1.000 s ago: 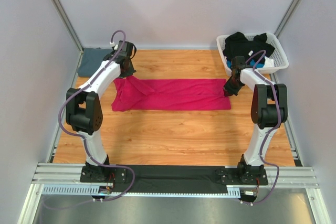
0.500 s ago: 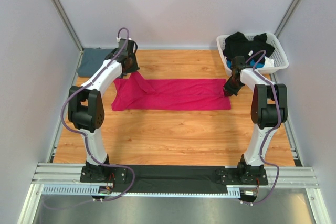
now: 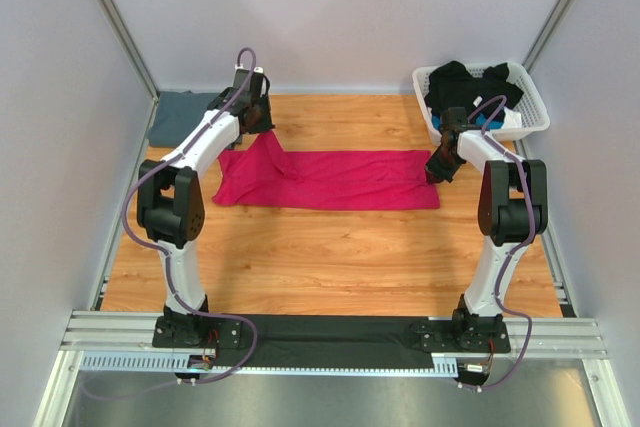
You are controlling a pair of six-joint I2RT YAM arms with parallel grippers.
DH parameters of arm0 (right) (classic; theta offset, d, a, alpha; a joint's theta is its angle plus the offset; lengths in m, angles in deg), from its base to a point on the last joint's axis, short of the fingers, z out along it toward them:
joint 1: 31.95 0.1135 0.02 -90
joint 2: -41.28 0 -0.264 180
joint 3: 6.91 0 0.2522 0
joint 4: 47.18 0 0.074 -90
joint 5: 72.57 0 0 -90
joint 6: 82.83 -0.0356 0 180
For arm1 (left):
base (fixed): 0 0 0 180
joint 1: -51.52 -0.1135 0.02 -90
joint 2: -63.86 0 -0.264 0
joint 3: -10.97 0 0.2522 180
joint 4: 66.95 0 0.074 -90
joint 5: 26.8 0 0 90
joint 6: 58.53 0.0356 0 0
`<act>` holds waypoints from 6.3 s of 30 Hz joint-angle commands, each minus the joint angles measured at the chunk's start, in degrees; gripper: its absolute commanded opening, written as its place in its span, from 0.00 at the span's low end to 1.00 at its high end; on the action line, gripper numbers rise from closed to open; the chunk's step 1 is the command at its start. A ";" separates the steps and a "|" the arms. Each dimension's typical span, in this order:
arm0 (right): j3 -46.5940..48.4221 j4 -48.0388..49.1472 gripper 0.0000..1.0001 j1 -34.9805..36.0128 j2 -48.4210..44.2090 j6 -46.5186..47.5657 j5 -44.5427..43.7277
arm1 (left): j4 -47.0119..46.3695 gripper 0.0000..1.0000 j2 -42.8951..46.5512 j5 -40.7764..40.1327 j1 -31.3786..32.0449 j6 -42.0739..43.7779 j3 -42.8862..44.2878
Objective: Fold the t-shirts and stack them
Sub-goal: Fold the tshirt
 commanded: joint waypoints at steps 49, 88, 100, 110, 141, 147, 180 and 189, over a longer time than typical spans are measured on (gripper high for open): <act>32.83 6.47 0.59 37.12 7.82 25.60 4.11 | 4.11 0.74 25.56 9.52 -13.44 -24.12 -33.95; 45.95 7.62 0.01 36.78 25.51 27.99 -7.85 | 1.91 0.61 12.11 4.60 -14.14 -19.55 -30.43; 30.76 1.72 0.56 31.68 9.55 28.40 4.37 | 6.91 0.66 14.92 4.60 -14.14 -16.91 -20.87; -10.54 22.86 0.71 30.28 -15.33 55.46 -2.66 | 8.85 0.92 18.97 0.48 -5.28 -34.28 -16.97; -17.94 9.02 0.84 27.89 -11.39 60.60 15.80 | 18.52 0.91 -16.01 -6.38 3.26 -40.57 7.18; -23.75 8.15 0.85 35.45 -16.76 43.75 11.33 | 16.66 0.88 -22.94 -2.87 7.03 -24.60 19.80; -12.28 -10.11 0.89 61.39 -25.02 -3.57 -12.21 | 13.07 0.89 -27.90 15.59 11.96 -5.40 39.45; -3.45 -16.03 1.00 51.38 -38.55 -5.07 -28.94 | 13.51 1.00 -2.86 15.24 8.10 -2.50 27.78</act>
